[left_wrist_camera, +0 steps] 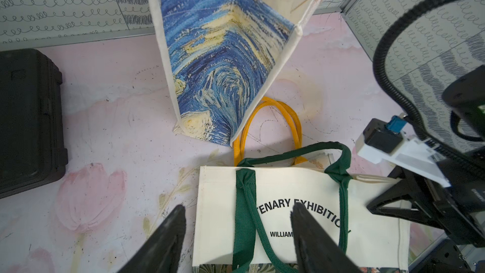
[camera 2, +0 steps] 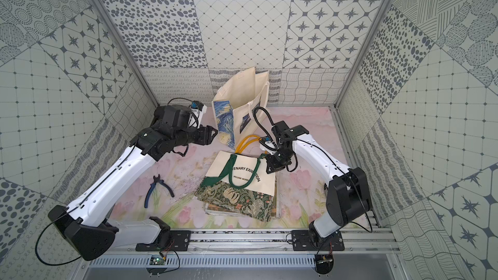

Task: Put away the canvas bag
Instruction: Place the canvas bag at the center of the board.

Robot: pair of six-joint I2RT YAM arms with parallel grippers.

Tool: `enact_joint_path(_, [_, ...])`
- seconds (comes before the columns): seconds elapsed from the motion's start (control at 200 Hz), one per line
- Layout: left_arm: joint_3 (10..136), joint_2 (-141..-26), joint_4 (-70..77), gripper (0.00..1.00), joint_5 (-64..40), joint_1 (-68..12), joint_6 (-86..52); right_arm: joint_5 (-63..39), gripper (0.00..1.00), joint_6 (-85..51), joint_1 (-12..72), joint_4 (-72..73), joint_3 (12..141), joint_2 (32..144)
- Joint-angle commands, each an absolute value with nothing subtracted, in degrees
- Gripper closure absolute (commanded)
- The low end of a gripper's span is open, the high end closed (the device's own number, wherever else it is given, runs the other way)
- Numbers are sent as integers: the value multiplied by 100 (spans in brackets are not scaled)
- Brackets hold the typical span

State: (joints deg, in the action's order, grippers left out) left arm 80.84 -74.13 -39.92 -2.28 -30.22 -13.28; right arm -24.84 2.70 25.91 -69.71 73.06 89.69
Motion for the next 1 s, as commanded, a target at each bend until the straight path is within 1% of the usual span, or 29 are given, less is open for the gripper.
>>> enact_joint_path(0.0, [8074, -7343, -3845, 34, -307, -2996, -1299, -2507, 100, -143, 2590, -7264, 7196, 8849])
enact_joint_path(0.085, [8090, -7338, -3857, 35, -325, -2993, -1301, -2276, 100, -390, 2588, -7548, 7289, 8992])
enact_joint_path(0.235, [8105, -7325, -3876, 35, -324, -2992, -1306, -1465, 100, -908, 2568, -7763, 7332, 9101])
enact_joint_path(0.3, [8091, -7321, -3874, 35, -334, -2991, -1331, -1289, 100, -1111, 2484, -7839, 7388, 9162])
enact_joint_path(0.35, [8080, -7321, -3866, 35, -351, -2989, -1342, -1182, 90, -1173, 2449, -7883, 7455, 9217])
enact_joint_path(0.455, [8060, -7314, -3867, 35, -364, -2996, -1345, -1071, 83, -1134, 2434, -7961, 7575, 9248])
enact_joint_path(0.485, [8060, -7310, -3867, 35, -367, -2997, -1346, -1020, 78, -1152, 2421, -7961, 7597, 9230])
enact_joint_path(0.52, [8051, -7312, -3860, 35, -371, -2994, -1345, -921, 68, -1160, 2419, -7953, 7624, 9184])
enact_joint_path(0.605, [8027, -7327, -3841, 34, -393, -2989, -1332, -738, 60, -1169, 2376, -7920, 7641, 9036])
enact_joint_path(0.68, [8007, -7356, -3841, 35, -424, -2992, -1327, -586, 50, -1227, 2260, -7834, 7621, 8853])
enact_joint_path(0.73, [7977, -7381, -3854, 34, -463, -2990, -1340, -458, 47, -1278, 2162, -7783, 7596, 8725])
enact_joint_path(0.81, [7951, -7403, -3884, 34, -523, -2986, -1362, -367, 46, -1365, 1948, -7651, 7535, 8488])
enact_joint_path(0.896, [7902, -7423, -3926, 34, -560, -2988, -1388, -489, 45, -1451, 1680, -7464, 7441, 8269])
enact_joint_path(0.991, [7865, -7465, -3990, 34, -624, -2988, -1439, -579, 44, -1511, 1539, -7315, 7410, 8304])
